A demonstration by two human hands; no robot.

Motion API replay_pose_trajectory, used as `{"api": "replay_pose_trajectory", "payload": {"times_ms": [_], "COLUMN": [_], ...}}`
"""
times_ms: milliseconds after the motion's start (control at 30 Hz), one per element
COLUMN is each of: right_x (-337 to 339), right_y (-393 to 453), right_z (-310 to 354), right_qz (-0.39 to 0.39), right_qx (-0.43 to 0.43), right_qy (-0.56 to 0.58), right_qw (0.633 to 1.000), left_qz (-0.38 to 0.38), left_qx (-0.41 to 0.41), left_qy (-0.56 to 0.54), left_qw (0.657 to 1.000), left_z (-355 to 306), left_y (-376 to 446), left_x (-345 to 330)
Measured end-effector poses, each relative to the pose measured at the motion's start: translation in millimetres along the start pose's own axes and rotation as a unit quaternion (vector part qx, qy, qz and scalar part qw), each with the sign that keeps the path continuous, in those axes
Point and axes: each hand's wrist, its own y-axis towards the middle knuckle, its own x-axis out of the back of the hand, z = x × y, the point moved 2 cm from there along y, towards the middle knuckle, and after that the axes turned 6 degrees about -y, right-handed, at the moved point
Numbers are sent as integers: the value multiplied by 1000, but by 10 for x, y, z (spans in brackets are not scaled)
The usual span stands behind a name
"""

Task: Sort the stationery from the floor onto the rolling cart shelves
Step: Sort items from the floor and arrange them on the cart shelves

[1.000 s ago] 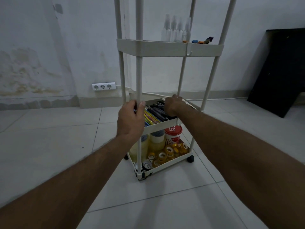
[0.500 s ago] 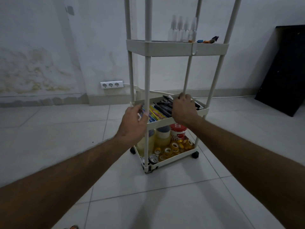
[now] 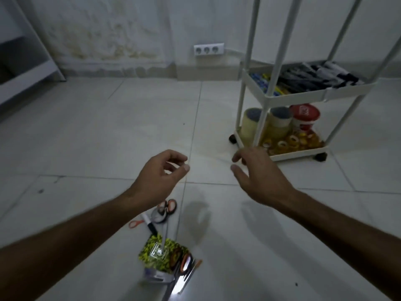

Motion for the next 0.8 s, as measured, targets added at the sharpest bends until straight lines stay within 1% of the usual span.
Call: {"api": "replay_pose_trajectory", "payload": {"times_ms": [200, 333, 400, 467, 600, 700, 800], "right_x": [-1049, -1630, -1869, -2062, -2277, -2343, -2382], "right_y": [-377, -518, -560, -575, -484, -390, -387], "right_z": [501, 861, 1022, 1162, 1380, 1432, 1418], "right_qz": [131, 228, 255, 257, 225, 207, 186], "right_qx": [13, 24, 32, 43, 51, 43, 51], "right_qy": [90, 131, 124, 110, 68, 38, 13], "right_qw": [987, 965, 958, 959, 971, 977, 981], "left_qz": [-35, -43, -63, -81, -91, -85, -69], "left_qx": [146, 238, 290, 325, 349, 354, 342], "left_qy": [-7, -2, -17, -39, -78, -77, -67], "left_qw": [989, 970, 955, 941, 929, 928, 935], "left_z": [1019, 1547, 1735, 1889, 2033, 2066, 2117], "left_y": [-438, -624, -683, -713, -716, -702, -708], "left_x": [349, 329, 306, 290, 234, 210, 224]}}
